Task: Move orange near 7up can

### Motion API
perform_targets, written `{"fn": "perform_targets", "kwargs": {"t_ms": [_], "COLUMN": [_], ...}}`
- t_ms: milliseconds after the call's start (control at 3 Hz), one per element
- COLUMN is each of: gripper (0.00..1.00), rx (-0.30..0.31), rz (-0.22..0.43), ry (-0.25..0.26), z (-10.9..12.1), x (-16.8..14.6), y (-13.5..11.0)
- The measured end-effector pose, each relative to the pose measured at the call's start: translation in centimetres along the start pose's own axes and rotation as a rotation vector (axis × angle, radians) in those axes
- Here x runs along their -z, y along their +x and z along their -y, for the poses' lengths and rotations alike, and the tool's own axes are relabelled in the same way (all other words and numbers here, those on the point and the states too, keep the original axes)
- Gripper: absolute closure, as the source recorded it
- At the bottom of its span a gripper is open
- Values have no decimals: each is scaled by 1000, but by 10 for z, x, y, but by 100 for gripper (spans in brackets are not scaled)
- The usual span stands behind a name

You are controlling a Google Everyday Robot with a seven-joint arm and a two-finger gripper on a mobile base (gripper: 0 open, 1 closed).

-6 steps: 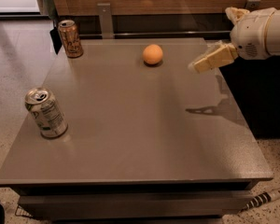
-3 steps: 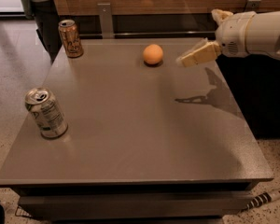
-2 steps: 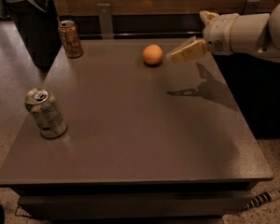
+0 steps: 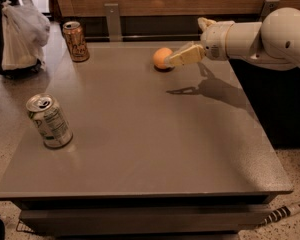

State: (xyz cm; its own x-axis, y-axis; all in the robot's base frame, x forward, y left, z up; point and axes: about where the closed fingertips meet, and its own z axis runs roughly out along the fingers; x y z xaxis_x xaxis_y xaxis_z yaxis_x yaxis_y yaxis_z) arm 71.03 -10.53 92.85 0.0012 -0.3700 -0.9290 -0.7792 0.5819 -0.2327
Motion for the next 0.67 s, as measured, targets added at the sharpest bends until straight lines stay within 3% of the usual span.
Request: {"fn": "perform_targets", "kwargs": {"t_ms": [667], "gripper": [0], "rx": [-17], "rz": [14], "ry": [-30], "z": [4], "x": [-41], "y": [18]}}
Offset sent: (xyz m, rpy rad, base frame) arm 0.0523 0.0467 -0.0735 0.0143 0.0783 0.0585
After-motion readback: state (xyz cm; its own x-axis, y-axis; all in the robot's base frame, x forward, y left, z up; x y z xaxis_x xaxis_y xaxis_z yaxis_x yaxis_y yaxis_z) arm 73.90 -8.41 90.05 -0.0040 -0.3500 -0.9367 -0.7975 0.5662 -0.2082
